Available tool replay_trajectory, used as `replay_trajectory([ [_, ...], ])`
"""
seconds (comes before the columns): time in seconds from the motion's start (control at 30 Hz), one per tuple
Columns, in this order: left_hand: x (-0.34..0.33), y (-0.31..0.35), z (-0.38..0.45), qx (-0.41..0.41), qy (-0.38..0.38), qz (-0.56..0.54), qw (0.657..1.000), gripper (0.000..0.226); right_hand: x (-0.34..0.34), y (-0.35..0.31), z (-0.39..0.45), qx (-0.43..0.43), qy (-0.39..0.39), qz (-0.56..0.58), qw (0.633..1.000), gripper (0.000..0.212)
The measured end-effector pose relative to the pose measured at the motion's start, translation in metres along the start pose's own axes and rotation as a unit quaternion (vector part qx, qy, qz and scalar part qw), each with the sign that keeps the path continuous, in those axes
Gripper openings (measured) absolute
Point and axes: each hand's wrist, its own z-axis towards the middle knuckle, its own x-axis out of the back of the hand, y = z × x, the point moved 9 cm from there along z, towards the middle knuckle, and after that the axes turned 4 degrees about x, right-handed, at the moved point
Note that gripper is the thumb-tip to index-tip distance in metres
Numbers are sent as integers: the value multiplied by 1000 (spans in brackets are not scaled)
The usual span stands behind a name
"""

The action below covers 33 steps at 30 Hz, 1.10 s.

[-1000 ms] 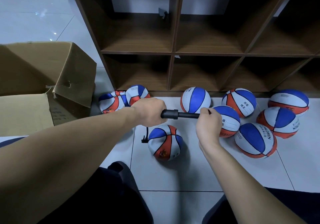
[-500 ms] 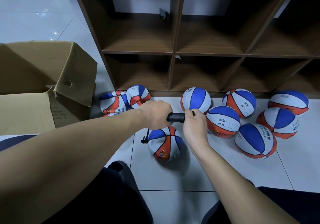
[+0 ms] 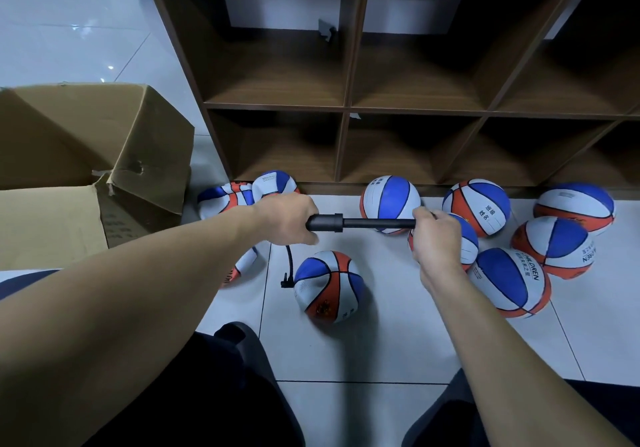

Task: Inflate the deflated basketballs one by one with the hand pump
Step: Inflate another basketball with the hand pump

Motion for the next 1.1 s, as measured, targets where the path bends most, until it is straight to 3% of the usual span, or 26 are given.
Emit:
replay_trajectory([
  [0.2, 2, 11, -2, -8, 51, 49, 997, 26, -9, -4, -15, 60, 33, -36, 997, 30],
  [0.53, 4, 41, -5, -24, 63, 46, 997, 22, -49, -9, -42, 97, -29, -53, 993, 33],
  [0.87, -3, 47, -3, -38, 42, 42, 998, 14, -57, -5, -46, 95, -57, -79, 991, 31],
  [1.0, -3, 43, -3, -53, 37, 31, 997, 17, -57, -5, -40, 92, -89, -75, 989, 32],
  [1.1, -1, 22, -5, -36, 32, 34, 998, 27, -37, -3, -25, 71, -69, -67, 993, 34],
])
